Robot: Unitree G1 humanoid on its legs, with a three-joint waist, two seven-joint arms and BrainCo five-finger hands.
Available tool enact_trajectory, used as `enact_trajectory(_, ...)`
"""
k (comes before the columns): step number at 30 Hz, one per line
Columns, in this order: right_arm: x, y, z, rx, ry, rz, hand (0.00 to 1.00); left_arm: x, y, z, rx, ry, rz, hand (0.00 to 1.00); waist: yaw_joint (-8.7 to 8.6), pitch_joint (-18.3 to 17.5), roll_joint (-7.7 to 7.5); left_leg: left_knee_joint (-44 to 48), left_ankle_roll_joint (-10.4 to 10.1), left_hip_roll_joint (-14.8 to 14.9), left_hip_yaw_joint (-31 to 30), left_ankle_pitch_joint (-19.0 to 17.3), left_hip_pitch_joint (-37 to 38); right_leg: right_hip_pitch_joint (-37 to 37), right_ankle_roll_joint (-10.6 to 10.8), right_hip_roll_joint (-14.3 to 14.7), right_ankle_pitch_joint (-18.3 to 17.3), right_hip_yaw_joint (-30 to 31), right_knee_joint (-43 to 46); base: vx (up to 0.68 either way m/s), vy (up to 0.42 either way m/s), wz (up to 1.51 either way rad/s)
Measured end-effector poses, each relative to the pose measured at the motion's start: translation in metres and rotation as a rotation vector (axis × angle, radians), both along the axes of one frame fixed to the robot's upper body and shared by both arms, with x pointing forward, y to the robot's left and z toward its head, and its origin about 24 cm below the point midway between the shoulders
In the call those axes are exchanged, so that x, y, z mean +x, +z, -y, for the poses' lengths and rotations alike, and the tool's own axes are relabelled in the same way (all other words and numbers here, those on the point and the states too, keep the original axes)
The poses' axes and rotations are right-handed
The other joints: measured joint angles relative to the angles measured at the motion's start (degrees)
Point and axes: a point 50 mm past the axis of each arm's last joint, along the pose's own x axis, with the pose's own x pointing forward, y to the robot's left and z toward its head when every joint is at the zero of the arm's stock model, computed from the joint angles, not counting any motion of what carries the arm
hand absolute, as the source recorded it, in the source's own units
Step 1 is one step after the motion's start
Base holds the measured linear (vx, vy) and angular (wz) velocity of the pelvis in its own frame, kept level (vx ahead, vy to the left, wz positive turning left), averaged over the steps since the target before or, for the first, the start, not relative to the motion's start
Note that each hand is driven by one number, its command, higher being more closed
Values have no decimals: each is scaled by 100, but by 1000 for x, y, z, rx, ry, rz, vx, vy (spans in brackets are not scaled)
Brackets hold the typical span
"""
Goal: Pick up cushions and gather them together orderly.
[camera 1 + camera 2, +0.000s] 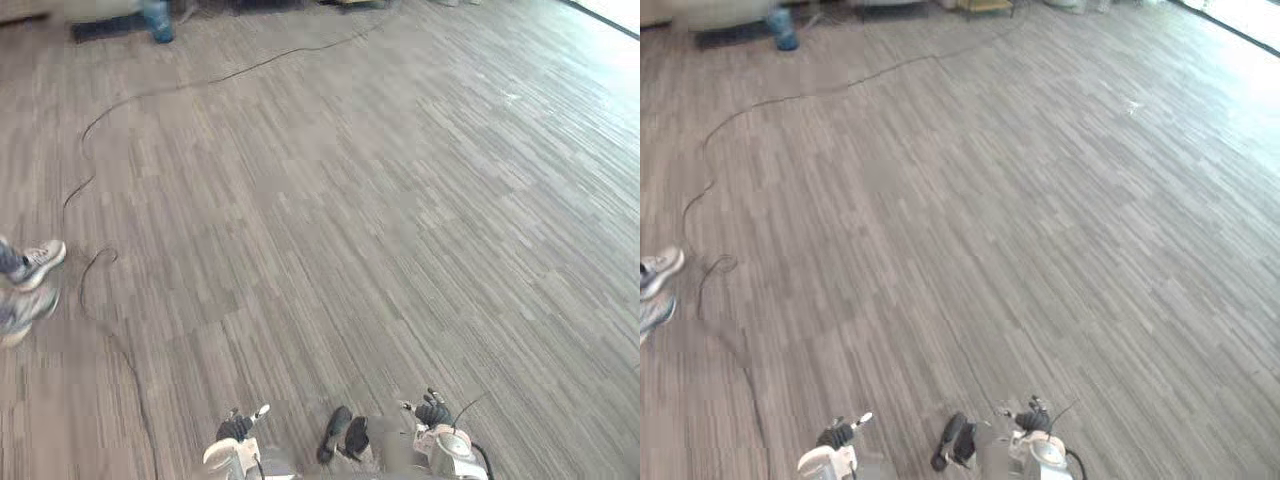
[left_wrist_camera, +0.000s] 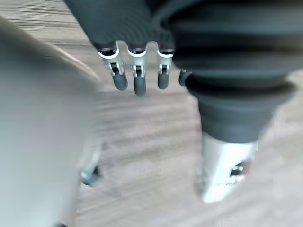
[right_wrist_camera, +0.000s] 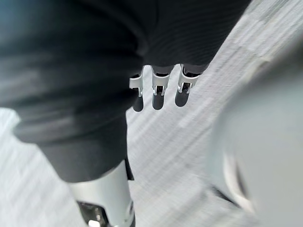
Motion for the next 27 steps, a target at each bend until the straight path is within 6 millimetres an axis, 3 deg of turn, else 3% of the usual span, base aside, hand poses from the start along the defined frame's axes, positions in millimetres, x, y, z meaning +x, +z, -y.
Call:
enact_trajectory(3,-6,-4,-12,18,33,-30,0,2,6,-3,8,31,57,0,117,-1,-188,-1366,96,-398,8,-298,-723,869,193,-2,-35,626,-708,572,3,-102)
enact_trajectory(5,0,-2,-16,23,41,-19,0,4,8,1,-7,58,87,0,212,-22,-160,-3182,-29,-839,-192,-225,-1093,1331,369,-90,-166,1219,-1014,799,177,-130)
enact_trajectory(7,2,-2,-17,23,44,-19,0,5,8,5,-35,101,108,0,348,-58,-159,-4614,-115,-1107,-410,444,-1305,1719,606,-195,-367,1739,-1230,723,259,-142)
enact_trajectory(8,-5,-4,-17,25,42,-40,0,5,8,4,-37,110,110,0,451,-106,-220,-4517,-70,-1125,-395,936,-1249,1862,704,-290,-455,2004,-1239,756,299,-130)
enact_trajectory(9,-7,-6,-18,27,52,-51,0,5,9,0,-29,110,110,0,470,-225,-364,-4276,100,-1195,-303,932,-1270,1889,790,-417,-503,2186,-1183,935,347,-108)
enact_trajectory(10,-8,-6,-19,25,60,-55,0,4,9,-7,-4,100,97,0,444,-370,-608,-4003,255,-1256,-11,597,-1264,1759,866,-672,-482,2318,-812,797,285,-87)
enact_trajectory(11,-10,-7,-18,21,49,-57,0,4,8,-11,7,95,90,0,423,-425,-728,-3758,384,-1269,169,313,-1154,1499,1102,-810,-342,2441,-78,790,298,-75)
enact_trajectory(12,-11,-7,-17,21,44,-59,0,4,8,-12,12,90,84,0,430,-393,-785,-3727,498,-1286,306,169,-929,1281,1345,-890,-94,2492,666,712,303,-78)
enact_trajectory(13,-14,-8,-15,18,39,-66,0,4,7,-14,19,76,64,0,392,-355,-766,-3836,614,-1360,351,-3,-456,836,1736,-984,556,2503,1963,806,320,-81)
enact_trajectory(14,-17,-9,-11,11,30,-67,0,1,3,-10,12,63,38,0,365,-284,-659,-4090,623,-1369,358,-183,142,453,1798,-1015,601,2315,3155,607,230,-79)
enact_trajectory(16,-21,-9,-10,9,34,-63,0,0,0,-3,2,32,8,0,289,-179,-442,-4579,640,-1353,410,-295,983,-179,1551,-1034,408,1870,4129,461,156,-61)
enact_trajectory(17,-15,-5,-9,2,39,-34,0,5,1,1,2,21,13,0,169,-171,-355,-4947,654,-1333,405,-379,1403,-635,1391,-1049,309,1358,4123,479,129,-37)
enact_trajectory(18,-10,-2,-8,-8,48,-5,0,7,1,4,1,9,11,0,94,-163,-319,-5242,520,-1311,375,-527,1701,-1052,1305,-1081,225,878,3863,483,99,-22)
enact_trajectory(20,-4,2,-8,-7,40,25,0,16,2,11,-8,-27,21,0,15,-127,-411,-5417,427,-1342,435,-760,2076,-1638,1301,-1150,192,252,2828,580,84,-11)
enact_trajectory(21,-3,2,-5,-12,29,29,0,16,1,16,-13,-49,14,0,-35,-116,-436,-5692,420,-1342,515,-780,2477,-1728,1228,-1094,350,-116,1586,501,35,1)
enact_trajectory(24,1,3,-4,-9,19,34,0,10,-2,23,-10,-107,-12,0,-215,-121,-431,-6165,420,-1364,384,-780,3173,-1726,1064,-1013,899,-218,-40,630,-39,38)
enact_trajectory(26,0,2,-4,-11,19,28,0,8,-3,24,-5,-122,-17,0,-267,-202,-368,-5856,415,-1240,78,-776,3318,-1726,366,-1001,1358,-171,348,742,-167,57)
enact_trajectory(27,1,3,-3,-17,24,30,0,8,-4,25,-4,-130,-22,0,-279,-242,-269,-5406,415,-1115,-28,-776,3170,-1698,335,-944,1149,-216,546,897,-249,31)
